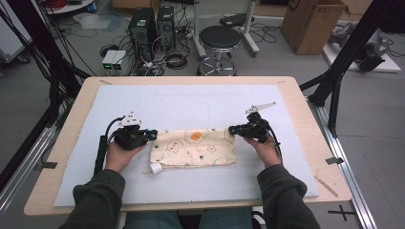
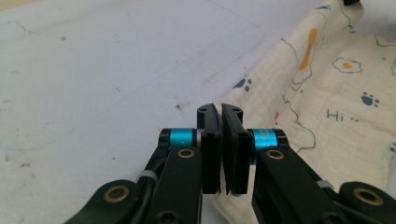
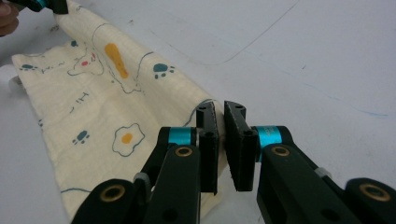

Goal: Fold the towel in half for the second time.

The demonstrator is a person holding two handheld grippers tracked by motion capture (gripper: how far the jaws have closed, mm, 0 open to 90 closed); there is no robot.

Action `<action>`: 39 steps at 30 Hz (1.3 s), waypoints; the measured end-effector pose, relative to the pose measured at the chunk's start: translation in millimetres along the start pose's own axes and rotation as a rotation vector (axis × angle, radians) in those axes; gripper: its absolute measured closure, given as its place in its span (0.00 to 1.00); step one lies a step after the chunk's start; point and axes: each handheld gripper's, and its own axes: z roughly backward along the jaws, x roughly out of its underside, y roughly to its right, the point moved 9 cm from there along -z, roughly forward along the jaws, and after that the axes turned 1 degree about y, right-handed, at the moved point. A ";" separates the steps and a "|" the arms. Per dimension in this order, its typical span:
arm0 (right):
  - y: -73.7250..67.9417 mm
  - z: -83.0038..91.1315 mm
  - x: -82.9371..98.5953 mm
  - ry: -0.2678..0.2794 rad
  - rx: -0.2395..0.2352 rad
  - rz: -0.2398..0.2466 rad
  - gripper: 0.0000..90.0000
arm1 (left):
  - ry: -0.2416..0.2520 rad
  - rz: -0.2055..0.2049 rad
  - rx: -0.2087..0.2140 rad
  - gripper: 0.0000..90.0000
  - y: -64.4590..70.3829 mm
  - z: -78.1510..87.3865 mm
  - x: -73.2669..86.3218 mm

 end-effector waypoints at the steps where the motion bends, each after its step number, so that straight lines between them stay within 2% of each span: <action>1: -0.3 0.4 -0.6 0.004 -0.003 0.004 0.93 | 0.009 0.006 0.001 0.96 0.8 0.4 0.6; 15: -10.5 5.1 1.6 -0.009 -0.028 0.039 0.93 | 0.029 -0.016 0.006 0.96 7.3 9.1 2.3; 22: -12.5 5.6 5.4 -0.015 -0.033 0.036 0.93 | 0.034 -0.020 0.014 0.96 10.9 10.2 3.5; 39: -20.5 14.0 8.1 0.020 -0.057 0.049 0.93 | 0.040 -0.038 0.014 0.96 17.8 15.9 7.6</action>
